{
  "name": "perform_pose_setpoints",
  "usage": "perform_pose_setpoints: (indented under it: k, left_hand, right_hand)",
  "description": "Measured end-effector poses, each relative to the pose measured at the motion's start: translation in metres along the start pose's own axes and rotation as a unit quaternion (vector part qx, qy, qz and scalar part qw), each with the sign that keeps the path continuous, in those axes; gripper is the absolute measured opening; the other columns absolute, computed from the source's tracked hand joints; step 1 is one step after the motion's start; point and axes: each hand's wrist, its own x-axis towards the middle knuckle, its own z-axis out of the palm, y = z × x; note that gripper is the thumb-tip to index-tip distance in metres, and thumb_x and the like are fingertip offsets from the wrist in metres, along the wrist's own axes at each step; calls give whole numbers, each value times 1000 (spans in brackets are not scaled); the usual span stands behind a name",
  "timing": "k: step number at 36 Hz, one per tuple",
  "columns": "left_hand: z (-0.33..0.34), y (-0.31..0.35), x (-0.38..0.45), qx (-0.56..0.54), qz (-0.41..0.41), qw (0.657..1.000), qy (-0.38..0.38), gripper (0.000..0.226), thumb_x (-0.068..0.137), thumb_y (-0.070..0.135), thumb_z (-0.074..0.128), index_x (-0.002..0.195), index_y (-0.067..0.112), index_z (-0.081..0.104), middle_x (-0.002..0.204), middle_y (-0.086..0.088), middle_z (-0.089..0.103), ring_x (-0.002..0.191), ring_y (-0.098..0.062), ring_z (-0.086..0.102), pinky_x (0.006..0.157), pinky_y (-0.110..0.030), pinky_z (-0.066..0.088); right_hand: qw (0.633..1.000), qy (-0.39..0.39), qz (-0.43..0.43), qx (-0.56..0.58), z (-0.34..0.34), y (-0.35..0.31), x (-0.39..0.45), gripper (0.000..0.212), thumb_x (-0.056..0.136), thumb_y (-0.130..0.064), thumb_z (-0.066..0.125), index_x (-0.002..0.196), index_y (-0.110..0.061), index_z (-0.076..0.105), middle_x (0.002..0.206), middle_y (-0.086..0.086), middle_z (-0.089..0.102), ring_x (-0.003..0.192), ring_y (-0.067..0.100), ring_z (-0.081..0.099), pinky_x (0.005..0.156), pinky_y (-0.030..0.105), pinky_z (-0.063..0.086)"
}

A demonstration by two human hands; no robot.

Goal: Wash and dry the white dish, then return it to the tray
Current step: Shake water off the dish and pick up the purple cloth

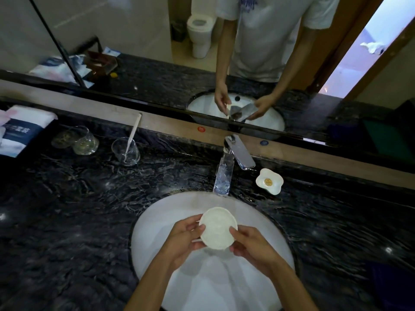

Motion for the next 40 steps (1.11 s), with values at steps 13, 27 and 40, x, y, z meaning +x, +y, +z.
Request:
perform_pose_setpoints:
  k: [13,27,40]
  left_hand:
    - [-6,12,-39,175,12,984,-25,23,96,0,57,118,1,64,115,-18,71,101,-29,72,78,-36,63]
    - [16,37,-74,299,155,942,9,34,90,-8,61,109,19,63,108,-10,68,100,-25,67,80,-27,60]
    - [40,81,-110,396,321,860,26,50,88,-2,66,109,43,61,109,20,69,102,4,67,87,-15,54]
  right_hand:
    - [995,12,-59,-80,12,-14,-39,25,101,-1,50,120,-6,66,89,10,64,63,17,58,66,30,56]
    - [935,104,-201,-274,26,-41,-76,36,99,1,48,127,-16,62,107,3,70,72,24,68,72,29,62]
    - [873,185,-314,-325,36,-72,-113,62,86,20,44,132,-19,56,104,-6,63,86,16,66,73,16,54]
